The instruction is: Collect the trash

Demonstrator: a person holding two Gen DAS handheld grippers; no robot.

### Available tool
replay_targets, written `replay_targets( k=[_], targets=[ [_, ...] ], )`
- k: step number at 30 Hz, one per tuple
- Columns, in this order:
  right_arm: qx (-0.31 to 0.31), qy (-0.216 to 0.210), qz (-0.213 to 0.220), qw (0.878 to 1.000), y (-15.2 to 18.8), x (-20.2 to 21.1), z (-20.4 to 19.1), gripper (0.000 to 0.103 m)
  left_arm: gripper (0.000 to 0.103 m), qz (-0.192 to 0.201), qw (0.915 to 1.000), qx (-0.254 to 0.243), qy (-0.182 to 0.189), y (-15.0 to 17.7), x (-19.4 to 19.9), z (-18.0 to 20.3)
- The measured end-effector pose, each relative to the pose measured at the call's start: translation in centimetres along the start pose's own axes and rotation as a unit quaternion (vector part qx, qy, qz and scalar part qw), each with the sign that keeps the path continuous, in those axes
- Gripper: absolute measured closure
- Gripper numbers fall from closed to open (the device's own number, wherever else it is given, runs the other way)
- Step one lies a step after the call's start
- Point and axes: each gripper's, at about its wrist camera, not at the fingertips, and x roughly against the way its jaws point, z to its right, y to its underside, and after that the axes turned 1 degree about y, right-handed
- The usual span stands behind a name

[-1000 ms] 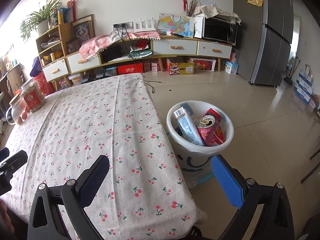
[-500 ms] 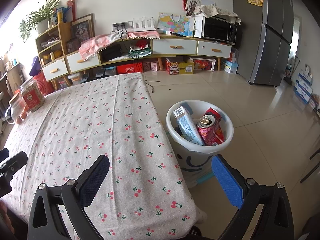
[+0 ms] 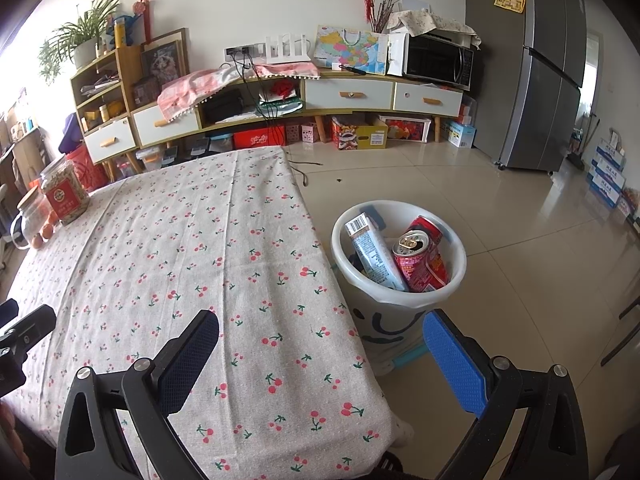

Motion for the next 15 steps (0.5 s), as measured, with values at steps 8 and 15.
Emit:
replay_targets(
  k=[8, 15],
  targets=[
    [0.005, 0.000, 0.003, 1.000, -0.24, 0.17, -0.11, 0.000, 0.001, -0.003, 1.0000, 0.004, -0.002, 0.12, -0.01, 0.07],
    [0.016, -0.003, 0.012, 1.000, -0.41, 0.52, -0.58, 0.000, 0.001, -0.001, 1.0000, 0.002, -0.008, 0.27, 0.13, 0.65]
  ],
)
